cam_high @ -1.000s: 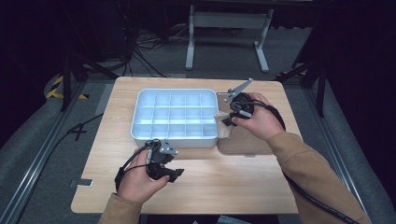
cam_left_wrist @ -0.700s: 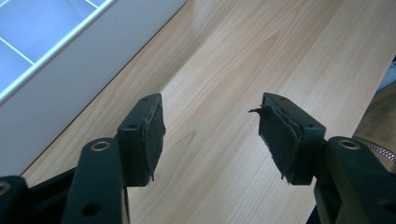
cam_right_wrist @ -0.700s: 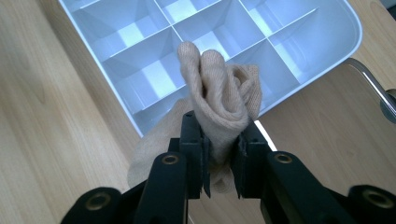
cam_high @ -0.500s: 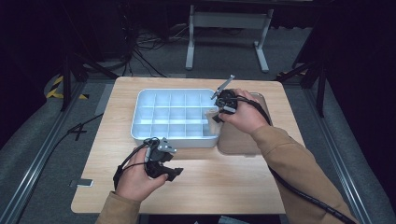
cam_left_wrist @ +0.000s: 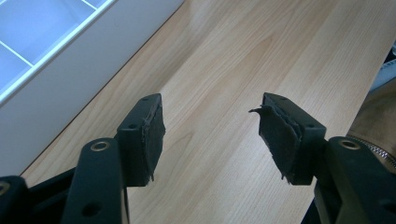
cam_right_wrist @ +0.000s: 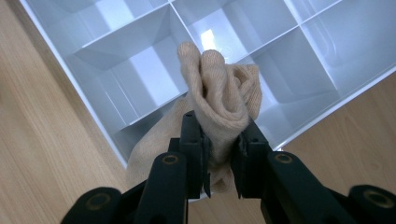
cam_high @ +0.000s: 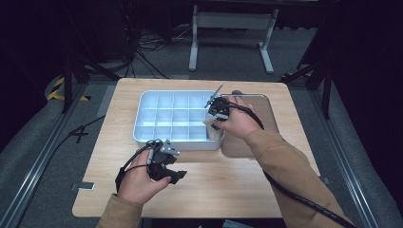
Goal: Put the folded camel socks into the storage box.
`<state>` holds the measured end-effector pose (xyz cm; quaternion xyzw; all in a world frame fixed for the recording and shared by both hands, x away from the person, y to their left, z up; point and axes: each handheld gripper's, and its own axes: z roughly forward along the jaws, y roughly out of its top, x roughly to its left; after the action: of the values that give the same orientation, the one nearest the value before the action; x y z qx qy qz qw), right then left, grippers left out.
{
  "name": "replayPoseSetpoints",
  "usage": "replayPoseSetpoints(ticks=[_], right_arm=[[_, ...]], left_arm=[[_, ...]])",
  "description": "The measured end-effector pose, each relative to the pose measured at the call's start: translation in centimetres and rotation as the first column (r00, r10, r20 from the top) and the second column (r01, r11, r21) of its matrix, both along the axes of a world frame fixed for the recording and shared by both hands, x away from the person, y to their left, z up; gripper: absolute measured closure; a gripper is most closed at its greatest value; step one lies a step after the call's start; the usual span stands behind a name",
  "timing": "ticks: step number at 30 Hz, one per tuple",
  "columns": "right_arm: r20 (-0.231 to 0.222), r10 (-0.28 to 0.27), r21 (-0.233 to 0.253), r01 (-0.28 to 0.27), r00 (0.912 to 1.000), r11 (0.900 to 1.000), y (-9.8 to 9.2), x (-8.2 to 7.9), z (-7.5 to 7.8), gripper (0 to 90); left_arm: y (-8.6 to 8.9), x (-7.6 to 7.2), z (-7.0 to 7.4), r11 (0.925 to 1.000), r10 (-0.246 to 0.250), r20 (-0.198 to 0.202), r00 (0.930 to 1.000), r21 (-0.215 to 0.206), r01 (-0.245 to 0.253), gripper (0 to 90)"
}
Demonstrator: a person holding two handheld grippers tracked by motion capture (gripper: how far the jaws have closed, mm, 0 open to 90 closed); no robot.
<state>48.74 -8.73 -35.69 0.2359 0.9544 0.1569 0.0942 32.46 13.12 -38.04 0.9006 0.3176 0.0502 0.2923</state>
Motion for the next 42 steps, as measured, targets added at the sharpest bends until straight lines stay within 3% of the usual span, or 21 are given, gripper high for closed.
replayPoseSetpoints(ticks=[10,12,25,29,38,42], right_arm=[[-0.029,-0.004,-0.058,0.002,0.9996,0.998,0.7,0.3,-1.7,76.8],[-0.036,0.004,-0.089,-0.007,0.9994,0.996,1.1,0.3,-2.2,76.8],[-0.098,0.007,-0.183,-0.025,0.9952,0.983,2.3,0.6,-4.6,77.0],[-0.117,-0.001,-0.196,-0.022,0.9931,0.980,2.5,1.0,-5.6,77.0],[-0.146,-0.040,-0.205,0.010,0.9885,0.979,2.6,1.7,-6.3,76.7],[-0.155,-0.049,-0.162,0.024,0.9866,0.987,2.1,1.7,-6.3,73.8]], left_arm=[[0.0,0.0,0.0,1.0000,-0.004,-0.013,0.9999,0.008,0.005,40.9],[0.0,0.1,0.0,1.0000,-0.005,-0.014,0.9999,0.008,0.005,40.9],[-0.1,0.0,-0.1,0.9999,-0.005,-0.014,0.9999,0.009,0.005,41.0],[-0.1,0.0,-0.1,1.0000,-0.004,-0.016,0.9999,0.006,0.004,40.9],[-0.2,0.1,-0.2,0.9999,-0.007,-0.022,0.9997,0.011,0.007,40.9],[-0.2,0.2,-0.2,0.9999,-0.013,-0.014,0.9998,0.006,0.013,40.9]])
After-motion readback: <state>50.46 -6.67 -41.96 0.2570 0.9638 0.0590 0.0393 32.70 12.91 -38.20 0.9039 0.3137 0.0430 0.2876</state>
